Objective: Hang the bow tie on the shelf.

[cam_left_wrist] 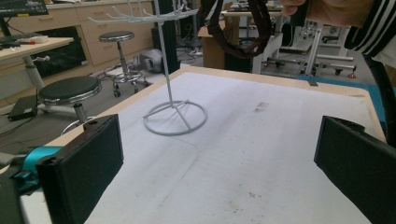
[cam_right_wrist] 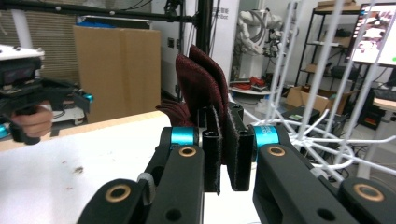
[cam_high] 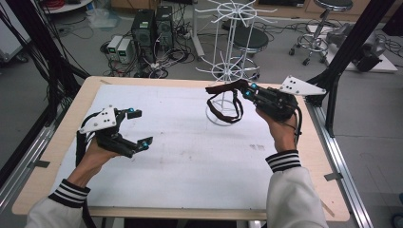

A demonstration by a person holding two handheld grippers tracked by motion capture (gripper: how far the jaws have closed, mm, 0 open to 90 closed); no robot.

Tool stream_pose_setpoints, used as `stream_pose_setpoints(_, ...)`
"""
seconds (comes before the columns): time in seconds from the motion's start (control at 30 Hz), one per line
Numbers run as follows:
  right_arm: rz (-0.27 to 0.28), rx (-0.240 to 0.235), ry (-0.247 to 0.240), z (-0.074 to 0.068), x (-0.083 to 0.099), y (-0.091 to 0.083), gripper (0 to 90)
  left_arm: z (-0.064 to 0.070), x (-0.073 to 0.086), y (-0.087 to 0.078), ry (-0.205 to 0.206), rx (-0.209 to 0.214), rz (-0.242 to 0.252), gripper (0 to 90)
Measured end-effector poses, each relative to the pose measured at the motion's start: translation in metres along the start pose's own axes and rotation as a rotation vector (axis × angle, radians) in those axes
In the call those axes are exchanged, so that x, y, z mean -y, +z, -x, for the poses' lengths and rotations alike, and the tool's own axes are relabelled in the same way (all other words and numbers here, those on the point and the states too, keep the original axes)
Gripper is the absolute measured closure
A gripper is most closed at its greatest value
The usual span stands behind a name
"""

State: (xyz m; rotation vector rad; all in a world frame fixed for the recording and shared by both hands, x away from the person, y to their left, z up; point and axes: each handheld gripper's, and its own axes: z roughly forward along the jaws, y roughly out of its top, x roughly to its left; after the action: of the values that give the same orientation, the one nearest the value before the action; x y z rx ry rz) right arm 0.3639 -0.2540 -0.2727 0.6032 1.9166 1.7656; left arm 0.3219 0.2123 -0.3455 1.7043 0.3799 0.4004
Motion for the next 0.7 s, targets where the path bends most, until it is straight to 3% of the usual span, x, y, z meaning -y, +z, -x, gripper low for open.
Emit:
stream_pose_setpoints(0.43,-0.007,0.058,0.025,0.021,0.001,0.001,86.6,-0.002,0.01,-0.01,-0.01,-0.019,0.018,1.7)
stream_pose_setpoints(0.7,-0.047,0.076,0.024,0.03,0.001,0.011,86.5,-0.003,0.011,-0.012,-0.014,-0.019,0.015,1.7)
